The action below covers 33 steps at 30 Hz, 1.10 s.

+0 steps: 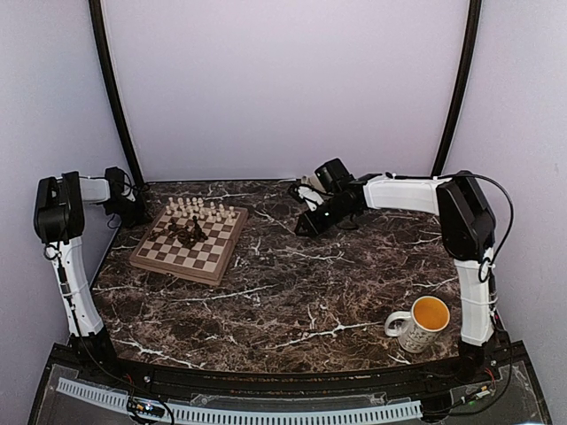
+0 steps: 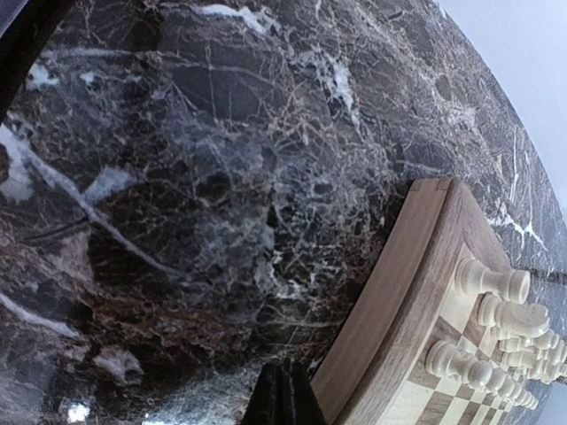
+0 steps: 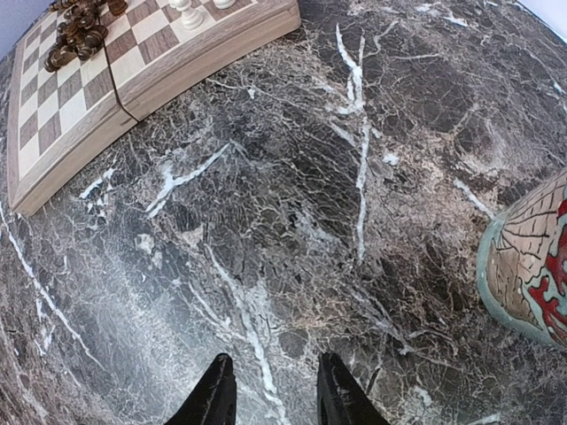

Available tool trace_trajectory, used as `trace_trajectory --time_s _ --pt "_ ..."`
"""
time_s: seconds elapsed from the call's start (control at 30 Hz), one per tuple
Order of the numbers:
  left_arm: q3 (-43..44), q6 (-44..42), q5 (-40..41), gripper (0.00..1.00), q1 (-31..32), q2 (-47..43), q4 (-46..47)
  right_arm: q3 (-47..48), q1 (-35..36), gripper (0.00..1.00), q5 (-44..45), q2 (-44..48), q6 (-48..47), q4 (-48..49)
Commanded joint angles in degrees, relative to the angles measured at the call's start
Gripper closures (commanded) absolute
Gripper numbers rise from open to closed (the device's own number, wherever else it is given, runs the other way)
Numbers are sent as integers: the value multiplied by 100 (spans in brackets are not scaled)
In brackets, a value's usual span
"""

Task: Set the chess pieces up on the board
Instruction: Position the chessboard at the center of the board.

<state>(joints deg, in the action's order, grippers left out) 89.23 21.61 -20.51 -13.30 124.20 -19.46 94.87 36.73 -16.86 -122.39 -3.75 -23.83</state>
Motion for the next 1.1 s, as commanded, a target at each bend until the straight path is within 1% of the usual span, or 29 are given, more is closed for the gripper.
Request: trace_trajectory --time_s 0.0,0.3,0.47,0.77,1.07 --pt "-188 -161 36 100 188 -10 -168 219 28 68 -55 -122 80 24" --pt "-393 -243 -6 100 711 -18 -243 134 27 69 -111 -133 41 15" --pt "-744 -209 -42 100 1038 -204 -208 -21 30 69 -96 -118 45 70" --pt "-1741 51 -161 100 1524 -1037 140 -258 28 70 -151 -57 -152 57" --pt "-2562 409 -141 100 2162 -1733 527 -728 26 69 128 84 -377 130"
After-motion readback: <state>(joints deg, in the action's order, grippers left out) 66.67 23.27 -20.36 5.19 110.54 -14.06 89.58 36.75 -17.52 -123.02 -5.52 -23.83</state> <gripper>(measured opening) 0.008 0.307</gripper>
